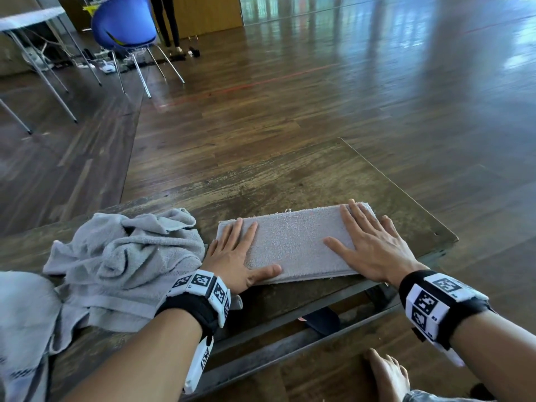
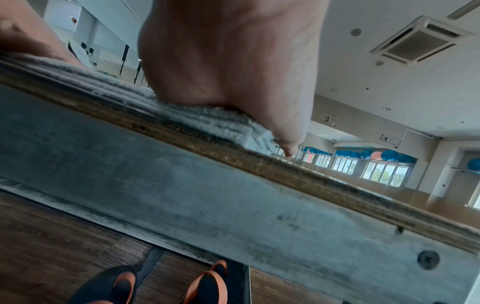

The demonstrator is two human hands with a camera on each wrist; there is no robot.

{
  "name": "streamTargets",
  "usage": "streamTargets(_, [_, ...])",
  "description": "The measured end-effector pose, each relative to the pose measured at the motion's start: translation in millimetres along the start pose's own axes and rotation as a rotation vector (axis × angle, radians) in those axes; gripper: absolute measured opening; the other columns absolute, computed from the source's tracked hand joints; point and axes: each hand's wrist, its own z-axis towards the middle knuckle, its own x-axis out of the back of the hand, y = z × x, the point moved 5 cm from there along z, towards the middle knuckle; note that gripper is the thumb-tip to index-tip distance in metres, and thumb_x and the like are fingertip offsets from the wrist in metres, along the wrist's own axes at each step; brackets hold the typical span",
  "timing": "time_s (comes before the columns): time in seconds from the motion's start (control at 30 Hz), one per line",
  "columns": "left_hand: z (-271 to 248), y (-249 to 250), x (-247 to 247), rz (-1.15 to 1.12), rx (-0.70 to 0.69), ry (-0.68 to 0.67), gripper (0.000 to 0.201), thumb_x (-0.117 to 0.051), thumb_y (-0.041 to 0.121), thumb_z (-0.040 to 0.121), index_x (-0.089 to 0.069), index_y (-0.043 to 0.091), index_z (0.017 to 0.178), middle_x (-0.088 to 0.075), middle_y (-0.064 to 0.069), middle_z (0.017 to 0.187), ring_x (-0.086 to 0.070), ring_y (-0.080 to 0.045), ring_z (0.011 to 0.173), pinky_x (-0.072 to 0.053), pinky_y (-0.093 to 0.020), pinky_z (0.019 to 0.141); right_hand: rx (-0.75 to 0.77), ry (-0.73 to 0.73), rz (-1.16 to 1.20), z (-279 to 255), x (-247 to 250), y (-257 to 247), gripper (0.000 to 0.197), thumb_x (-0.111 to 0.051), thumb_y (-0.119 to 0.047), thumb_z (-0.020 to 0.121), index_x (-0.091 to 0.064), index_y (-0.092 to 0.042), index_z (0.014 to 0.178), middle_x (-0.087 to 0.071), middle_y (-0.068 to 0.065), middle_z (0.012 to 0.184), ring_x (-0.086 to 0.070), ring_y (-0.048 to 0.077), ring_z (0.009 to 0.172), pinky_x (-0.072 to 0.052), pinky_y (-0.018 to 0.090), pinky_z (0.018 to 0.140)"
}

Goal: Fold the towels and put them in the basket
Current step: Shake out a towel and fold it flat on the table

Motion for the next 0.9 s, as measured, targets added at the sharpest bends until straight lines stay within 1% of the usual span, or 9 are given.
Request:
streamTargets(0.33, [-7,-5,0,-0.017,0.025,-0.009,0.130,-0.020,0.107,0.047,0.026,0.043,0.150,0.037,0.013,0.158,0.032,-0.009,0.146,0.011,-0.045,0.122,-0.016,0.002,-0.026,4,-3,6,0.104,-0.004,-0.088,0.082,0.012,-0.019,0.160,0.019,-0.006,0.167,0.021,0.007,0.151,0.008,0.047,0.125])
streamTargets(0.43, [-7,-3,-1,-0.014,0.039,0.001,0.130,-0.019,0.106,0.047,0.026,0.043,0.151,0.037,0.013,0.158,0.032,-0.009,0.146,0.011,-0.046,0.122,0.005,0.040,-0.076,3,2,0,0.100,-0.009,-0.083,0.087,0.002,-0.016,0.161,0.007,-0.001,0.169,0.012,0.012,0.155,0.008,0.048,0.124])
streamTargets(0.5, [-8,-4,-1,-0.019,0.053,0.010,0.130,-0.020,0.107,0.047,0.025,0.043,0.151,0.036,0.013,0.158,0.032,-0.009,0.146,0.012,-0.044,0.121,0.076,0.134,-0.109,-1,11,-10,0.088,-0.020,-0.074,0.093,-0.019,-0.014,0.157,-0.016,0.007,0.167,-0.007,0.020,0.155,-0.002,0.048,0.125])
streamTargets(0.57, [-8,-4,-1,-0.016,0.065,0.014,0.131,-0.020,0.107,0.046,0.025,0.042,0.151,0.035,0.012,0.159,0.031,-0.009,0.146,0.012,-0.043,0.121,0.203,0.279,-0.105,-10,23,-26,0.065,-0.033,-0.062,0.096,-0.044,-0.016,0.141,-0.048,0.007,0.142,-0.037,0.024,0.136,-0.027,0.044,0.117])
streamTargets(0.6, [-8,-4,-1,-0.011,0.074,0.016,0.131,-0.020,0.107,0.046,0.024,0.042,0.152,0.035,0.012,0.159,0.031,-0.009,0.147,0.011,-0.043,0.121,0.267,0.322,-0.084,-15,28,-34,0.055,-0.036,-0.058,0.095,-0.050,-0.019,0.132,-0.055,0.002,0.124,-0.046,0.022,0.122,-0.039,0.042,0.108])
streamTargets(0.67, [-8,-3,-1,-0.007,0.095,0.022,0.128,-0.024,0.105,0.051,0.023,0.041,0.152,0.034,0.011,0.159,0.031,-0.010,0.147,0.010,-0.044,0.122,0.339,0.261,-0.066,-22,29,-50,0.048,-0.033,-0.057,0.094,-0.049,-0.025,0.126,-0.063,-0.004,0.105,-0.058,0.022,0.103,-0.047,0.041,0.089])
streamTargets(0.73, [-9,-2,-1,-0.015,0.114,0.023,0.124,-0.027,0.103,0.057,0.023,0.041,0.152,0.035,0.011,0.159,0.031,-0.011,0.147,0.010,-0.045,0.122,0.339,0.143,-0.077,-25,24,-57,0.046,-0.028,-0.061,0.094,-0.042,-0.033,0.128,-0.069,-0.002,0.096,-0.067,0.027,0.092,-0.046,0.040,0.073])
streamTargets(0.77, [-10,-1,0,-0.014,0.117,0.017,0.124,-0.026,0.102,0.057,0.024,0.040,0.152,0.035,0.010,0.159,0.031,-0.011,0.147,0.009,-0.046,0.123,0.334,0.115,-0.092,-25,21,-57,0.046,-0.028,-0.063,0.094,-0.040,-0.036,0.130,-0.070,0.000,0.094,-0.069,0.029,0.091,-0.043,0.040,0.070])
streamTargets(0.9, [-16,5,3,0.024,0.154,-0.008,0.122,-0.023,0.101,0.060,0.024,0.037,0.153,0.033,0.006,0.161,0.028,-0.014,0.149,0.006,-0.048,0.123,0.279,0.078,-0.075,-25,24,-49,0.048,-0.032,-0.062,0.097,-0.039,-0.041,0.139,-0.069,0.003,0.098,-0.068,0.029,0.093,-0.052,0.043,0.079])
